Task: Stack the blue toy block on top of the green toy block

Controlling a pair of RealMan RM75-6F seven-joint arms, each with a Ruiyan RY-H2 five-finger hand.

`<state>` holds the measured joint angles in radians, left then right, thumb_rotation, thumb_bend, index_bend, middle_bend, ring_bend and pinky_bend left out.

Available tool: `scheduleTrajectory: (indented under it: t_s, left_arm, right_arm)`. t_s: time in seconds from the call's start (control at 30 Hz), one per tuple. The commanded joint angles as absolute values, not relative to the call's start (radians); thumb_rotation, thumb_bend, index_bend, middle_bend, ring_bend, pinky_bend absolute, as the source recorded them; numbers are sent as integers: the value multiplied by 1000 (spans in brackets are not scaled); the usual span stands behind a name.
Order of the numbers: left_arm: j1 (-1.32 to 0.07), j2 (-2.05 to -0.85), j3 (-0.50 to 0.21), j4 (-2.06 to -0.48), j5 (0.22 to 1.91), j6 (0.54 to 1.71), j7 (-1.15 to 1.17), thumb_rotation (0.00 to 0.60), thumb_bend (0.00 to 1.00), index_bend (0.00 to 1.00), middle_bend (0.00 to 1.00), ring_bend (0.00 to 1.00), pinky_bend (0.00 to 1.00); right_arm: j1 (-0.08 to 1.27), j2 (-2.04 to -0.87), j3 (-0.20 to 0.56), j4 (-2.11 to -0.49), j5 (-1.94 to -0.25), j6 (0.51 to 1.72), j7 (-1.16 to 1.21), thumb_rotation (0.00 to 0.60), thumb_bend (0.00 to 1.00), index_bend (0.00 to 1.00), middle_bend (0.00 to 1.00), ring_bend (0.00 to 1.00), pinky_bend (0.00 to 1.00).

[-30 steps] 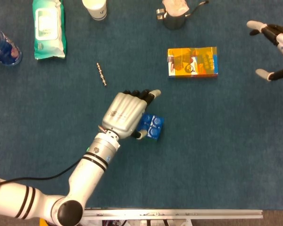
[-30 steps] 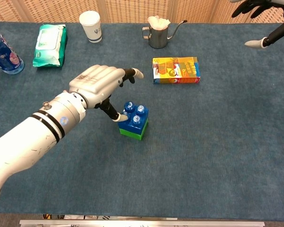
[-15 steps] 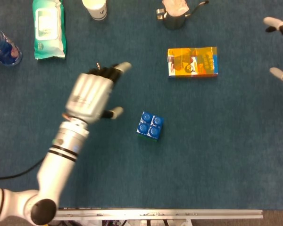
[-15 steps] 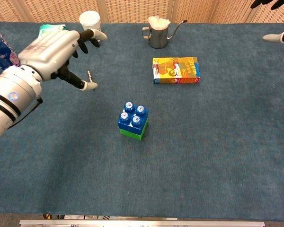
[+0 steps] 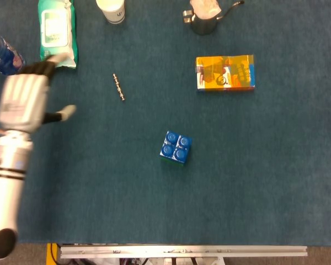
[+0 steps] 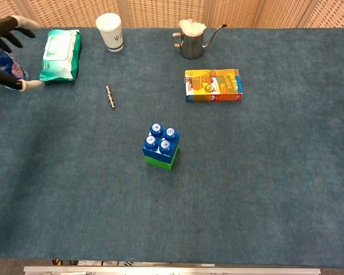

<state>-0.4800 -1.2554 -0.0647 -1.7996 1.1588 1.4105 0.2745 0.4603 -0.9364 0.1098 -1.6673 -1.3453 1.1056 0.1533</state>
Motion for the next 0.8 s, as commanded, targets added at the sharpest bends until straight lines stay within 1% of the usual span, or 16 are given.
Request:
scheduleTrajectory:
  t_s: [0.03, 0.23, 0.37, 0.6, 0.8]
  left_arm:
    - [-427, -1214, -32, -1751, 1206, 1433, 219, 600, 137, 183, 244, 287, 309]
    - [-350, -1190, 0, -1700, 1274, 1481, 154, 600, 137, 189, 251, 287, 298]
    - [-309, -1186, 4, -1665, 1320, 1519, 112, 600, 136, 197, 253, 287, 294]
    - [-262, -1186, 7, -1625, 1379, 1550, 58, 600, 136, 209, 262, 287, 289]
    - [-230, -1184, 14, -1620, 1399, 1552, 68, 600, 137, 212, 266, 287, 282]
  right_arm:
    - [412, -961, 96, -1663, -1344, 1169, 104, 600, 254, 100, 233, 158, 196]
    - [334, -1002, 82, -1646, -1357, 1281, 73, 600, 254, 100, 233, 158, 198]
    - [286, -1030, 67, -1637, -1368, 1339, 50, 600, 254, 100, 233, 158, 199]
    - [214, -1040, 46, -1658, -1370, 1403, 34, 600, 254, 100, 233, 158, 198]
    - [176, -1037, 36, -1675, -1383, 1433, 20, 600, 254, 100, 237, 158, 199]
